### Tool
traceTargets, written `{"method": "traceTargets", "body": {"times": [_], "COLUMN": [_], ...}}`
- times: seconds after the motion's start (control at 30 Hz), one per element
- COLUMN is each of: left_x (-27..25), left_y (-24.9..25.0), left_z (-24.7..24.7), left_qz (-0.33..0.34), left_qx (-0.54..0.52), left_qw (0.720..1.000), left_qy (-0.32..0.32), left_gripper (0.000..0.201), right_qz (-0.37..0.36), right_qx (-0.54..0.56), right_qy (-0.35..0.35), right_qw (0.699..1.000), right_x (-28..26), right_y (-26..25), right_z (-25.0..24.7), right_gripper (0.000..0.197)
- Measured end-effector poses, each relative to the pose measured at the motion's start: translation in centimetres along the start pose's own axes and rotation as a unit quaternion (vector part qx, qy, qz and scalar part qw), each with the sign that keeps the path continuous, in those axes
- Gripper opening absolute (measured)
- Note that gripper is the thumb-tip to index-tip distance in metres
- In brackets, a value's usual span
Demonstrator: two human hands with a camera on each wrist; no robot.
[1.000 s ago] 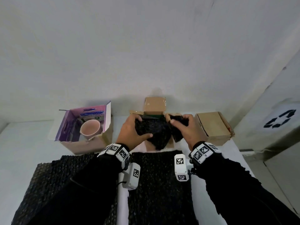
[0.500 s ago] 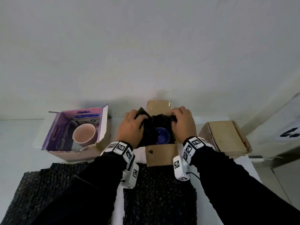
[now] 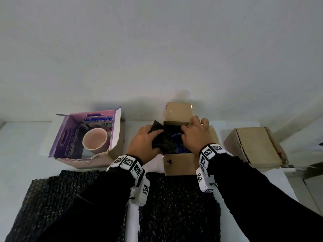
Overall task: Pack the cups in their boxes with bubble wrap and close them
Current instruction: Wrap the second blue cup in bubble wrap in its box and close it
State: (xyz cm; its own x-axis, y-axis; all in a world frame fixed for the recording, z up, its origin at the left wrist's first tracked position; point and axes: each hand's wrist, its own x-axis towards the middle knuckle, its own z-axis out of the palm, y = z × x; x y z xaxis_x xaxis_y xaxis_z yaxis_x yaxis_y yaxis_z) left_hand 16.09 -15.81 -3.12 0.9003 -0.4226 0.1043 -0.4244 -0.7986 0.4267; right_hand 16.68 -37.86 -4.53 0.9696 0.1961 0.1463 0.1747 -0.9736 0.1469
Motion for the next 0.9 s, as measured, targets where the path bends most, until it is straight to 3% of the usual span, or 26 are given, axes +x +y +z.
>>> {"method": "traceTargets", "body": {"times": [0.1,0.17,0.2,0.27,0.3,0.33,0.4,0.43,0.47,0.57,0.63,0.7,0.8,0.83,0.9], "left_x": [0.4,0.9,1.2,1.8,2.1,2.4,2.8,3.0,3.2,3.7,4.0,4.5,5.3,5.4,5.5], "left_y": [0.1,0.8,1.3,2.6,3.2,3.7,4.2,4.2,4.1,3.7,3.4,3.4,3.4,3.3,2.9], "left_z": [-0.6,-1.1,-1.2,-1.3,-1.3,-1.3,-1.2,-1.2,-1.2,-1.3,-1.3,-1.3,-1.6,-1.6,-1.8], "left_qz": [-0.013,-0.007,0.003,0.033,0.044,0.048,0.046,0.048,0.053,0.064,0.083,0.081,0.043,0.035,0.037], "left_qx": [-0.023,-0.052,-0.062,-0.075,-0.089,-0.109,-0.149,-0.155,-0.150,-0.114,-0.098,-0.112,-0.127,-0.127,-0.125], "left_qw": [0.998,0.994,0.992,0.990,0.988,0.987,0.984,0.984,0.986,0.991,0.991,0.989,0.991,0.991,0.990], "left_qy": [0.055,0.094,0.106,0.116,0.117,0.112,0.091,0.074,0.052,0.003,0.032,0.049,0.031,0.035,0.053], "left_gripper": [0.053,0.051,0.050,0.049,0.049,0.050,0.056,0.061,0.066,0.065,0.047,0.040,0.030,0.027,0.020], "right_qz": [0.022,0.061,0.088,0.167,0.198,0.212,0.212,0.209,0.204,0.192,0.189,0.193,0.199,0.185,0.145], "right_qx": [0.072,0.235,0.362,0.598,0.667,0.709,0.758,0.768,0.763,0.691,0.661,0.671,0.744,0.753,0.708], "right_qy": [0.069,0.110,0.098,0.010,-0.041,-0.078,-0.088,-0.078,-0.064,-0.015,0.004,-0.004,-0.069,-0.074,-0.042], "right_qw": [0.995,0.964,0.923,0.784,0.717,0.669,0.611,0.600,0.610,0.697,0.726,0.716,0.634,0.627,0.690], "right_x": [-0.1,-0.2,-0.2,0.1,0.2,0.2,0.0,0.0,-0.1,0.1,0.4,0.9,1.3,1.4,1.6], "right_y": [-0.1,-0.4,-0.6,-1.0,-1.1,-0.9,-0.3,0.1,0.5,1.7,2.0,1.7,1.2,1.3,1.5], "right_z": [-0.5,-1.9,-2.6,-4.0,-4.4,-4.6,-4.7,-4.9,-5.1,-5.6,-5.8,-5.9,-6.3,-6.3,-5.9], "right_gripper": [0.031,0.030,0.031,0.035,0.035,0.032,0.030,0.031,0.031,0.027,0.024,0.027,0.026,0.023,0.023]}}
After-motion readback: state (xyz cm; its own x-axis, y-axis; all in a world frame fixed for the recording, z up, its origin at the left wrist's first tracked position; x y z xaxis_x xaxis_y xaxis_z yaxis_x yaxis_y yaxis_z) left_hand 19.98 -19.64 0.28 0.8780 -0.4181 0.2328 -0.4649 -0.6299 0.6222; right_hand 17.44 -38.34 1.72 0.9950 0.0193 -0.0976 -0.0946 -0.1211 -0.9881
